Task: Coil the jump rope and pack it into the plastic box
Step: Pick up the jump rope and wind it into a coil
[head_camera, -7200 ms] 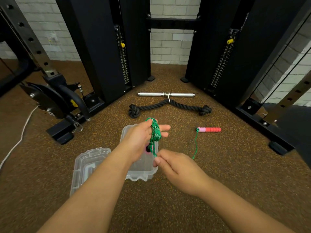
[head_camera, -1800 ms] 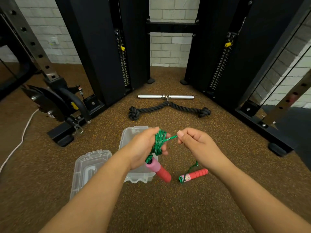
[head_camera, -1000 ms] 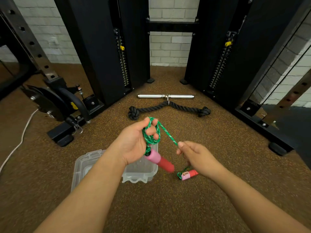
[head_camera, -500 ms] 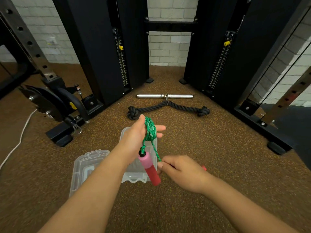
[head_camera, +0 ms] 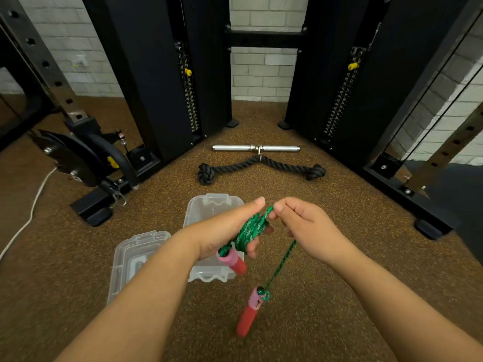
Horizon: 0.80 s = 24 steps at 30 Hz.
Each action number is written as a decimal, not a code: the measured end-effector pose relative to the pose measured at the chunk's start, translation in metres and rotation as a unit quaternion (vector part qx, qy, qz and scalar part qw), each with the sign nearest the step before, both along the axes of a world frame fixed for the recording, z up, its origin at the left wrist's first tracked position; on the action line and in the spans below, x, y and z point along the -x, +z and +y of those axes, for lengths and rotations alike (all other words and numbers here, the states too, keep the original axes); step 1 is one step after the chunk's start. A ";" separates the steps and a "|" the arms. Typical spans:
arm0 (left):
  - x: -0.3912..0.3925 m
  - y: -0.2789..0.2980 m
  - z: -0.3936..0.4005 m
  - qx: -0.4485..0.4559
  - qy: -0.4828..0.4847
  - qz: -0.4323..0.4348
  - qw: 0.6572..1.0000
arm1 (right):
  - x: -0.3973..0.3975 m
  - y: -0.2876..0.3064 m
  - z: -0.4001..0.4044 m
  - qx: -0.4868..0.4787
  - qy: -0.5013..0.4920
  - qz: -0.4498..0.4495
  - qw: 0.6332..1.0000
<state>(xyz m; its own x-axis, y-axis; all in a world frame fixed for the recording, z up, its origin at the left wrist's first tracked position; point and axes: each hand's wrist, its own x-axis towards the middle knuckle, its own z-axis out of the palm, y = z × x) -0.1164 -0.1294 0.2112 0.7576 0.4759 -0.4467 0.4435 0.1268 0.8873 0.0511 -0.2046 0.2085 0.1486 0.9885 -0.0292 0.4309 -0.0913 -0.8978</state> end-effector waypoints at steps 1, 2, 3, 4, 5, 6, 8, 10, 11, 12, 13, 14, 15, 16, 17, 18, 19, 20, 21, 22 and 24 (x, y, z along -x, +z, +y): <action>-0.001 0.002 -0.002 0.007 -0.009 -0.005 1.000 | 0.000 -0.001 0.001 -0.005 -0.006 -0.005 1.000; 0.000 0.002 -0.004 0.017 -0.019 -0.011 1.000 | -0.001 -0.003 0.002 -0.012 -0.011 -0.008 1.000; 0.000 0.003 -0.005 0.032 -0.024 -0.023 0.999 | -0.002 -0.005 0.004 -0.016 -0.020 -0.005 1.000; 0.000 0.004 -0.006 0.044 -0.020 -0.039 0.998 | -0.003 -0.007 0.005 -0.018 -0.029 0.003 0.999; 0.000 0.006 -0.006 0.058 -0.003 -0.057 0.997 | -0.005 -0.008 0.006 -0.019 -0.038 0.019 0.999; 0.000 0.006 -0.006 0.067 0.020 -0.076 0.995 | -0.006 -0.010 0.007 -0.022 -0.046 0.037 0.998; -0.001 0.008 -0.004 0.090 0.072 -0.113 0.987 | -0.007 -0.013 0.007 -0.024 -0.051 0.072 0.996; 0.000 0.011 -0.002 0.121 0.110 -0.152 0.975 | -0.006 -0.017 0.007 -0.017 -0.034 0.108 0.993; 0.001 0.013 -0.002 0.134 0.125 -0.171 0.968 | -0.005 -0.018 0.006 -0.012 -0.021 0.120 0.992; 0.002 0.013 0.000 0.146 0.139 -0.188 0.961 | -0.005 -0.020 0.006 -0.009 -0.007 0.126 0.992; 0.002 0.014 0.000 0.154 0.157 -0.202 0.954 | -0.004 -0.021 0.005 -0.004 0.005 0.129 0.992; 0.002 0.013 0.001 0.160 0.176 -0.213 0.948 | -0.004 -0.022 0.004 0.000 0.016 0.133 0.991; 0.002 0.012 0.002 0.164 0.194 -0.221 0.941 | -0.005 -0.023 0.004 0.006 0.027 0.138 0.990; 0.002 0.011 0.003 0.168 0.212 -0.228 0.935 | -0.005 -0.024 0.004 0.011 0.035 0.141 0.989; 0.002 0.011 0.003 0.173 0.228 -0.233 0.929 | -0.005 -0.025 0.004 0.015 0.037 0.142 0.989; 0.002 0.011 0.003 0.178 0.240 -0.240 0.924 | -0.006 -0.027 0.004 0.016 0.032 0.140 0.990; 0.002 0.012 0.004 0.181 0.248 -0.246 0.919 | -0.006 -0.028 0.004 0.016 0.020 0.133 0.991; 0.003 0.013 0.004 0.181 0.251 -0.251 0.917 | -0.008 -0.030 0.004 0.014 0.004 0.117 0.993; 0.003 0.015 0.004 0.179 0.252 -0.255 0.916 | -0.009 -0.032 0.003 0.009 -0.013 0.097 0.995; 0.003 0.016 0.004 0.177 0.255 -0.258 0.915 | -0.011 -0.033 0.003 0.002 -0.025 0.074 0.997; 0.003 0.017 0.005 0.175 0.265 -0.265 0.910 | -0.014 -0.035 0.003 -0.012 -0.046 0.035 0.998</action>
<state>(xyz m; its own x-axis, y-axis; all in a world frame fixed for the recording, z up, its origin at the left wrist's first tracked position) -0.1193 -0.1248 0.2280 0.6159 0.7366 -0.2795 -0.2422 0.5147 0.8225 0.0652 -0.2015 0.1739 0.2381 0.9710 -0.0199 0.3583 -0.1069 -0.9275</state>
